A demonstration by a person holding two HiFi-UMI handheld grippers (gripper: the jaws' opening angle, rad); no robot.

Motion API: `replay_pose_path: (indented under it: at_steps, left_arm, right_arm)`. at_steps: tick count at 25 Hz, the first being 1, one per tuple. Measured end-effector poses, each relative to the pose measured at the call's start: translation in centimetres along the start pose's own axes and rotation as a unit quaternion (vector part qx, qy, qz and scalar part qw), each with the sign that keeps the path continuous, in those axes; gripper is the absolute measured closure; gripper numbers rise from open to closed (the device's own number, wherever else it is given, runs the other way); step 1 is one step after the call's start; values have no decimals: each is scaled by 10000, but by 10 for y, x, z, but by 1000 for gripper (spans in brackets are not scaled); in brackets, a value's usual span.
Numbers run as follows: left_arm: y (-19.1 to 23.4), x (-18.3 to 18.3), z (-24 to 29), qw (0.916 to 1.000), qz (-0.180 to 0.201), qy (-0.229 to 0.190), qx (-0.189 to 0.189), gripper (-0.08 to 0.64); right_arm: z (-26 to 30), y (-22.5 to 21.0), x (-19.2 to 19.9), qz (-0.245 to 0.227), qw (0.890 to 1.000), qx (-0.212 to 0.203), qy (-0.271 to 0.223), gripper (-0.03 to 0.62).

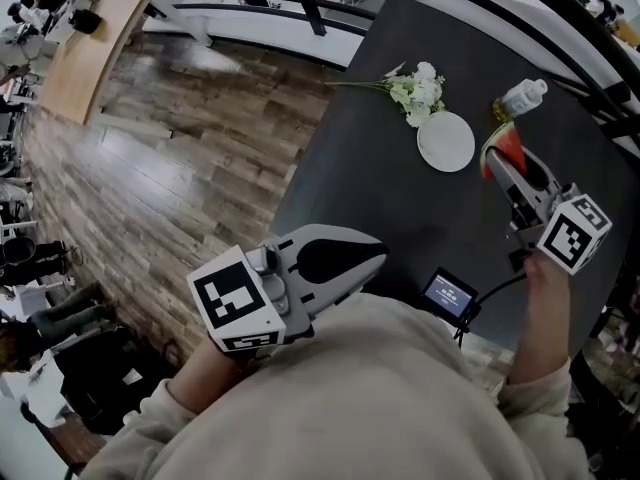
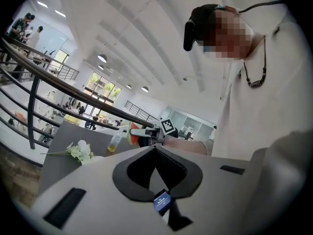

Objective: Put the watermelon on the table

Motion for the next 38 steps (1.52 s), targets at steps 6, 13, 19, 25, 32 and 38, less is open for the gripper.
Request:
replay_pose_path:
  at_steps: [6, 13, 19, 25, 32, 38]
  left_arm:
    - [5, -6, -9, 9995, -196, -199, -152, 554]
    - [6, 13, -15, 9979, -396, -254, -445, 554]
    - [13, 14, -33, 9931, -822, -573, -617, 554]
    - [12, 21, -41, 9896, -1027, -657, -762, 554]
    - [11, 37, -38, 9891, -1146, -519, -769, 554]
    - [15, 41, -39, 9883, -1147, -489, -876, 554]
  right_arm:
    - [10, -22, 8, 98, 9999, 27, 136, 414]
    - [24, -49, 28, 155, 9979, 168, 601, 416]
    - [33, -64, 44, 142, 9943, 241, 1026, 416]
    - [39, -81, 60, 170, 9906, 321, 1321, 416]
    - [49, -106, 75, 246, 9870, 455, 1519, 416]
    - [56, -138, 93, 336, 9809, 683, 1787, 416]
Point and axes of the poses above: the fingertips, and each gripper's own axes: z forward along the fingers, y to its left, x out of its underside, the point moved 6 cm from there along -z, backward along the fingers, and after that the axes turned 15 degrees about -x, right-handed, at the moved point
